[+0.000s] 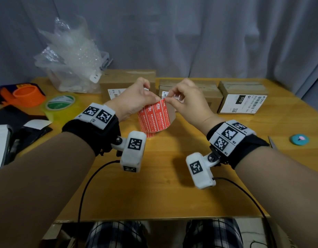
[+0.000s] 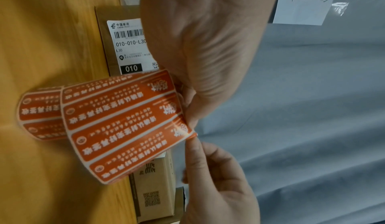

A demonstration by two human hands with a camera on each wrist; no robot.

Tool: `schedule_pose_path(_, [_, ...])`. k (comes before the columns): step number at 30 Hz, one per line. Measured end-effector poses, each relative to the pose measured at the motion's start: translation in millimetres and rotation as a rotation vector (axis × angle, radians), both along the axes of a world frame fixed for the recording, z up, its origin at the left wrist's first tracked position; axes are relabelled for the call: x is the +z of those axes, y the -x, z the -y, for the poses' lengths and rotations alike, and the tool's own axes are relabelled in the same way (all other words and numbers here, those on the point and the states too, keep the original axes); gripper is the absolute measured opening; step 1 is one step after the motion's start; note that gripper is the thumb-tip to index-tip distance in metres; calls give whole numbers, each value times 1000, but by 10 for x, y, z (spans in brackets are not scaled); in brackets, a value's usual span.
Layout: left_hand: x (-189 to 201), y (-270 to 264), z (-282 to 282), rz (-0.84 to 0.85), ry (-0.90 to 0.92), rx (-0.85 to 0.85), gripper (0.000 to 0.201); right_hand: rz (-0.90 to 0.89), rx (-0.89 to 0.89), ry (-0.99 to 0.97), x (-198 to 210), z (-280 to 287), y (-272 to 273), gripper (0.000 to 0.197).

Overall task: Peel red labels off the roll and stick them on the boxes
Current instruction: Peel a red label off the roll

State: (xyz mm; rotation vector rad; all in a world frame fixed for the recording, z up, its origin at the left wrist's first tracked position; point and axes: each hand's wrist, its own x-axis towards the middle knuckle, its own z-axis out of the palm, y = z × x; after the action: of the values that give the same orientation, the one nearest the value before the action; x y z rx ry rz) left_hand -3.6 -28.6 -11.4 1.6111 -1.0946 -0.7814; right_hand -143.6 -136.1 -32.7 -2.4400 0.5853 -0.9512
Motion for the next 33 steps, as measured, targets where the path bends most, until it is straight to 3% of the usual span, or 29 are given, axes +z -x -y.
schedule_pose_path(4, [-26,33,1,15,34,10,34,104,111,-446,-1,-79,-15,13])
schedule_pose_path(6, [-40,54,4,20,50,16,34,143,148,-571,13,-107,-12,15])
schedule_pose_path(13, [-70,89,2,54,40,32,33,87,139,-616,-11,-123,-34,24])
schedule_pose_path(23, [-41,147,-12,94,17,32,25,85,127,-763,-10,-81,30,11])
schedule_pose_path(26, [-27,155,-25,182,-30,6,33,87,117,-802,-28,-54,40,10])
schedule_pose_path(30, [-20,173,-35,332,-62,8,11,67,105,-886,-45,-40,64,8])
schedule_pose_path(33, [-59,176,-25,375,-74,52,8,58,76,-907,-56,-58,94,8])
